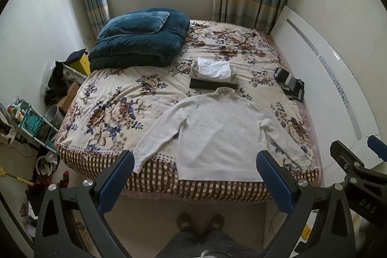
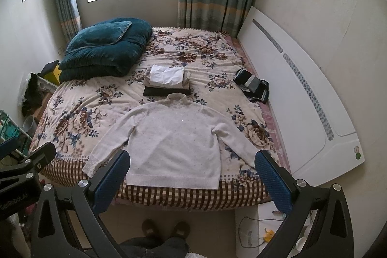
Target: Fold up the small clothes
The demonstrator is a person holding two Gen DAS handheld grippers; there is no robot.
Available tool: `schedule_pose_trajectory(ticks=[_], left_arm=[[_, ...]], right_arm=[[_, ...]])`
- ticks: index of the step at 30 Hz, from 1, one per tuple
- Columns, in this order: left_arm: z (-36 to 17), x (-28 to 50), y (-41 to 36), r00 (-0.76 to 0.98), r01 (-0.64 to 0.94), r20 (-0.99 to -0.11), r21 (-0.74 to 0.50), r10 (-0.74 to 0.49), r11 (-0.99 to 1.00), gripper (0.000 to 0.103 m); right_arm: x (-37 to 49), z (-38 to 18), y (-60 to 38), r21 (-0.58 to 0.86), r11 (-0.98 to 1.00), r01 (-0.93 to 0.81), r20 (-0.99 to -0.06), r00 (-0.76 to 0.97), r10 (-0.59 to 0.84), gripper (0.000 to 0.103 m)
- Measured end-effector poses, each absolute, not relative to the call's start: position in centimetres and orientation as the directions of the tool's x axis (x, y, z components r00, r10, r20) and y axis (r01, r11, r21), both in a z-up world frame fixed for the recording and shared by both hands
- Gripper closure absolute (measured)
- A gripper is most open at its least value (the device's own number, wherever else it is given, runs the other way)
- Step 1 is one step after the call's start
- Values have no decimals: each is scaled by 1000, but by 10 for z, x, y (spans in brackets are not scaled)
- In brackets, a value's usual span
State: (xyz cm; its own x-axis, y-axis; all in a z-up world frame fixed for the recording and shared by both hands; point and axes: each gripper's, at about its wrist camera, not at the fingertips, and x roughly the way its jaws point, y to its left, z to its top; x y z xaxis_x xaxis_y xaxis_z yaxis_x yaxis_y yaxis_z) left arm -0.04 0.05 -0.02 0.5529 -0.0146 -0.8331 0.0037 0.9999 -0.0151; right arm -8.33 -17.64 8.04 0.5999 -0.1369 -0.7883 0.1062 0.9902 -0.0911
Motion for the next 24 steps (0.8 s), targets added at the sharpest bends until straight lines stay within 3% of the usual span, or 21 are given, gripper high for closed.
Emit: schedule_pose_trajectory(ticks=[24], left_arm=[[0, -1, 1, 558, 4, -829, -22, -21, 1000, 0]], right_arm=[[-83, 85, -178, -94, 990, 102, -785, 605, -137, 0]])
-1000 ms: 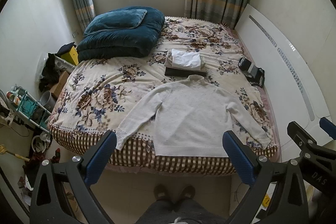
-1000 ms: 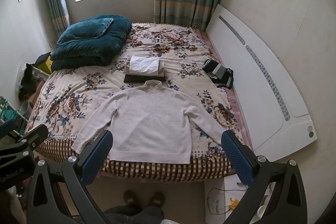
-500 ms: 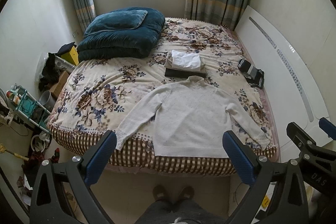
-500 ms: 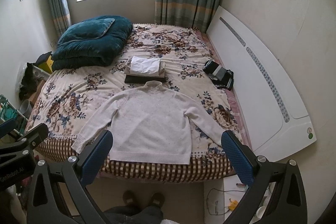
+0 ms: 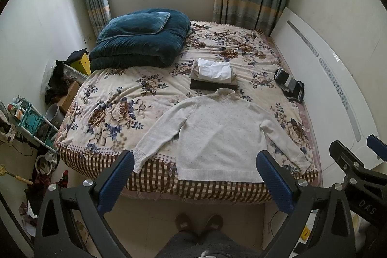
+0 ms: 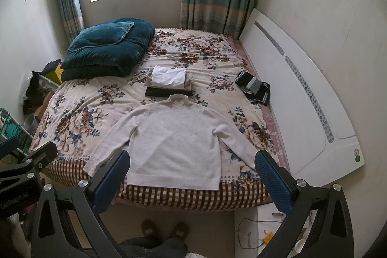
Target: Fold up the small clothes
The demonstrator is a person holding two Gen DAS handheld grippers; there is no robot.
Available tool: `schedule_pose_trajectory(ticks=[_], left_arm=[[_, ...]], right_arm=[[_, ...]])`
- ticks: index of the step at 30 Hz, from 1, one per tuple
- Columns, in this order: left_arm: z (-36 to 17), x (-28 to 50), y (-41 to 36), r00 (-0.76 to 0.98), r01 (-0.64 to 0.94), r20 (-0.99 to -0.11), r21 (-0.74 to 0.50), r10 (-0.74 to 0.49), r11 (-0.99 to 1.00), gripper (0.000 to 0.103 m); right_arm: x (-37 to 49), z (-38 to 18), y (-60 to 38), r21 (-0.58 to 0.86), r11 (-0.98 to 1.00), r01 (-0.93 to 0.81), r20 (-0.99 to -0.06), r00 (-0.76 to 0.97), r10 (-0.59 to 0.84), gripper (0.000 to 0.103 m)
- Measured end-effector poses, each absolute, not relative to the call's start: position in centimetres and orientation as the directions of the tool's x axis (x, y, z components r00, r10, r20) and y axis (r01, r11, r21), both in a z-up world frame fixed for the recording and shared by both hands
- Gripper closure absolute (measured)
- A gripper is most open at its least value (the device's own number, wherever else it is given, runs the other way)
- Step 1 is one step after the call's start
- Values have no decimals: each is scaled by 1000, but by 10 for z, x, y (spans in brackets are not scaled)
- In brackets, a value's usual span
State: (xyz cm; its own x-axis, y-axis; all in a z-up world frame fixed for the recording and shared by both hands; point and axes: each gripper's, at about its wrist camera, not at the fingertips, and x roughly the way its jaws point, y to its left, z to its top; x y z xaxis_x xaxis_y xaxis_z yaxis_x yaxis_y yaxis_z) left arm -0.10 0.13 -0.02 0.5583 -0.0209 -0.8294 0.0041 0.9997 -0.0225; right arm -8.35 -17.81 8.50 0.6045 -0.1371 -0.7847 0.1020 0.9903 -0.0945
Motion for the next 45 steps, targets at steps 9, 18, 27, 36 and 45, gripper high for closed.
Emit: schedule_pose_trajectory(ticks=[9, 18, 27, 36, 45], left_arm=[[0, -1, 2, 559, 5, -829, -23, -22, 1000, 0], [0, -1, 2, 560, 5, -828, -25, -23, 1000, 0], [0, -2, 2, 562, 4, -827, -26, -24, 1000, 0], [3, 5, 0, 559, 6, -828, -30, -28, 1000, 0], [-46, 80, -20, 606, -12, -795, 46, 44, 999, 0]], right_arm=[[-83, 85, -178, -94, 990, 101, -785, 605, -136, 0], [-83, 86, -179, -93, 991, 99, -784, 606, -134, 0], [-82, 87, -178, -94, 991, 98, -784, 606, -134, 0], [-81, 85, -179, -92, 991, 97, -785, 605, -132, 0], [-49, 54, -205, -6, 966, 258, -811, 564, -156, 0]])
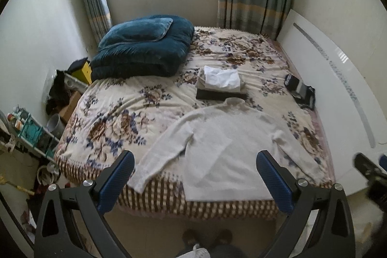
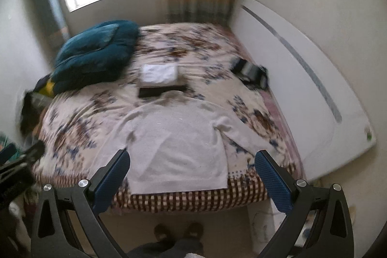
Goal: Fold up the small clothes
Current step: 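Grasp a sweater sleeve cuff with the right gripper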
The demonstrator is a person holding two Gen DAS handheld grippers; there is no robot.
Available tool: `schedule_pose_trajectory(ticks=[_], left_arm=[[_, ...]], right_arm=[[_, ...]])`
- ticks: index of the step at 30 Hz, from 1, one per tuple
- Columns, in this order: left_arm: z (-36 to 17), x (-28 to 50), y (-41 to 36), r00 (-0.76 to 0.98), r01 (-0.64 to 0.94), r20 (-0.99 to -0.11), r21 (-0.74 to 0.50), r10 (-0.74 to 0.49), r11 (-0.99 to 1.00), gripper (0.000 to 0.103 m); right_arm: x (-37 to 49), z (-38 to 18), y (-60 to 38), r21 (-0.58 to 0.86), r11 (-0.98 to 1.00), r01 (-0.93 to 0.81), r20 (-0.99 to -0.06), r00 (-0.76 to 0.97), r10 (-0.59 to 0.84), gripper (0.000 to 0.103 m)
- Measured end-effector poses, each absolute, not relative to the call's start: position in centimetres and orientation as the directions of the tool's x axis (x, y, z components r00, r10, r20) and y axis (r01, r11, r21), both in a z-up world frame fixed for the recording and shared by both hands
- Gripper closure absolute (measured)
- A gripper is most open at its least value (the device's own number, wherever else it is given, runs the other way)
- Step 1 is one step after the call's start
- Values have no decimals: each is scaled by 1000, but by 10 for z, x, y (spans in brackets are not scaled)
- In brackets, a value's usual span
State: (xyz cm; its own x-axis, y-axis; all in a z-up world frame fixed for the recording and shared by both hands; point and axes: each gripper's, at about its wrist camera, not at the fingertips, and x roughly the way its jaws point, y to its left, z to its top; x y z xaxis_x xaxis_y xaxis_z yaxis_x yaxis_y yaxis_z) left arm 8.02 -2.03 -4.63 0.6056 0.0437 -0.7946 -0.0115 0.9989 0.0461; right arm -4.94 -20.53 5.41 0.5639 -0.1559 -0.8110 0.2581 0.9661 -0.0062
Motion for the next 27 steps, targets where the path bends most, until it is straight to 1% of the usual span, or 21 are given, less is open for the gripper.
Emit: schedule_pose_trajectory(ticks=[6, 9, 13, 15, 16, 17, 19, 23, 24, 27], left_arm=[[-131, 141, -45, 567, 13, -819, 118, 90, 993, 0], [-179, 180, -72, 531, 18, -838, 161, 127, 987, 0], [-243, 230, -102, 459, -6, -869, 204, 184, 979, 0], [-273, 253, -119, 419, -24, -883, 221, 211, 975, 0], [-291, 263, -126, 396, -34, -893, 218, 214, 975, 0], [-305, 271, -131, 379, -41, -900, 217, 216, 975, 0], [-344, 293, -149, 329, -51, -916, 225, 229, 973, 0], [-415, 320, -171, 257, -46, -935, 241, 244, 970, 0], [-425, 324, -171, 244, -47, -938, 243, 247, 969, 0], [-476, 338, -177, 183, -56, -948, 254, 260, 966, 0]], right_arm=[[-28, -53, -312, 17, 850, 526, -863, 437, -253, 0], [-15, -112, -381, 21, 775, 632, -902, 346, -258, 0], [-3, -206, -477, 50, 656, 753, -952, 235, -197, 0], [-3, -255, -526, 91, 577, 812, -965, 214, -149, 1], [-2, -282, -553, 100, 528, 843, -972, 197, -131, 2], [-4, -303, -569, 101, 494, 863, -976, 181, -117, 6], [-4, -348, -606, 107, 422, 900, -983, 158, -89, 8], [-6, -436, -661, 115, 288, 951, -990, 133, -45, 11], [-7, -459, -675, 122, 244, 962, -991, 133, -27, 12], [-14, -512, -702, 154, 112, 982, -988, 153, 18, 12]])
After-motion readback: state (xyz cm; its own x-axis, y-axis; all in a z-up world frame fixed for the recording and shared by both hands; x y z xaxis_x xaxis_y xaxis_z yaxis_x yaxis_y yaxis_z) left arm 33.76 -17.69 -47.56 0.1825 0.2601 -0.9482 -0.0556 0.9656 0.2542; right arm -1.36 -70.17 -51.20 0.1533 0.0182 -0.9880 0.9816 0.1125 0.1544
